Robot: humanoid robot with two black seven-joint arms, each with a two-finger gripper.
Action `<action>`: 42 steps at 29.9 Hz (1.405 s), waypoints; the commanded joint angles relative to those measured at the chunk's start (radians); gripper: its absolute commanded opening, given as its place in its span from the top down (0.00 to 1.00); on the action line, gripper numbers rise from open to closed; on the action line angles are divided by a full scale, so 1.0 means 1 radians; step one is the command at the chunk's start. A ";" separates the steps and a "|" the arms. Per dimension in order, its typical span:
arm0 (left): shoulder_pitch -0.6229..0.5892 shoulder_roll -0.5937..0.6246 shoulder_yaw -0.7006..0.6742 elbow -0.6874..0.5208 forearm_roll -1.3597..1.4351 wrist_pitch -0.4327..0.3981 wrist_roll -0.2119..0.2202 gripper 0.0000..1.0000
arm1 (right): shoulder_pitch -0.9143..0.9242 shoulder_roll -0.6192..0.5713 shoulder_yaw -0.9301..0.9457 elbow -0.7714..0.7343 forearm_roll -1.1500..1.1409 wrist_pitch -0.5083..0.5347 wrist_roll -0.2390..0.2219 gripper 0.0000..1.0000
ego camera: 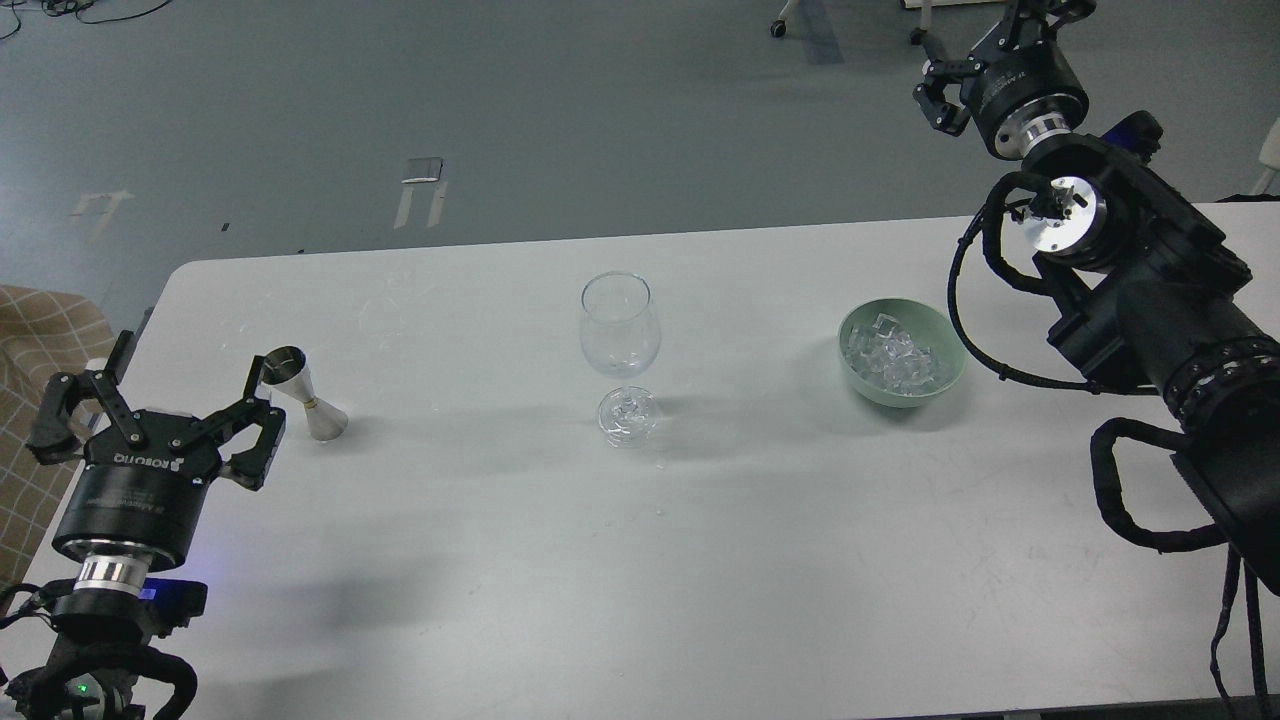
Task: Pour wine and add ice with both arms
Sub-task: 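Close the left gripper around the metal jigger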
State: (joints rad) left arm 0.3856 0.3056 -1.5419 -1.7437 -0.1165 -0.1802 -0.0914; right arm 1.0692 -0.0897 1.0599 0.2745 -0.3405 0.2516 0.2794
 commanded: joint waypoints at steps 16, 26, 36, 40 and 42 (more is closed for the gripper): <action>-0.138 -0.114 0.031 0.295 0.003 0.068 0.055 0.24 | -0.028 -0.012 0.002 0.000 0.000 -0.003 0.001 0.00; -0.295 -0.137 0.063 0.431 0.012 0.100 0.059 0.20 | -0.031 -0.018 0.002 -0.001 0.000 -0.003 0.001 0.00; -0.409 -0.137 0.082 0.538 0.008 0.102 0.070 0.22 | -0.032 -0.019 0.000 -0.001 0.000 -0.003 0.001 0.00; -0.430 -0.135 0.079 0.569 0.003 0.108 0.070 0.23 | -0.032 -0.021 0.000 -0.001 0.000 -0.003 0.001 0.00; -0.450 -0.135 0.075 0.593 0.003 0.107 0.070 0.23 | -0.032 -0.021 -0.001 -0.001 0.000 -0.003 0.000 0.00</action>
State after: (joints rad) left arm -0.0429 0.1690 -1.4629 -1.1776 -0.1119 -0.0734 -0.0215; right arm 1.0369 -0.1096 1.0601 0.2737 -0.3406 0.2485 0.2807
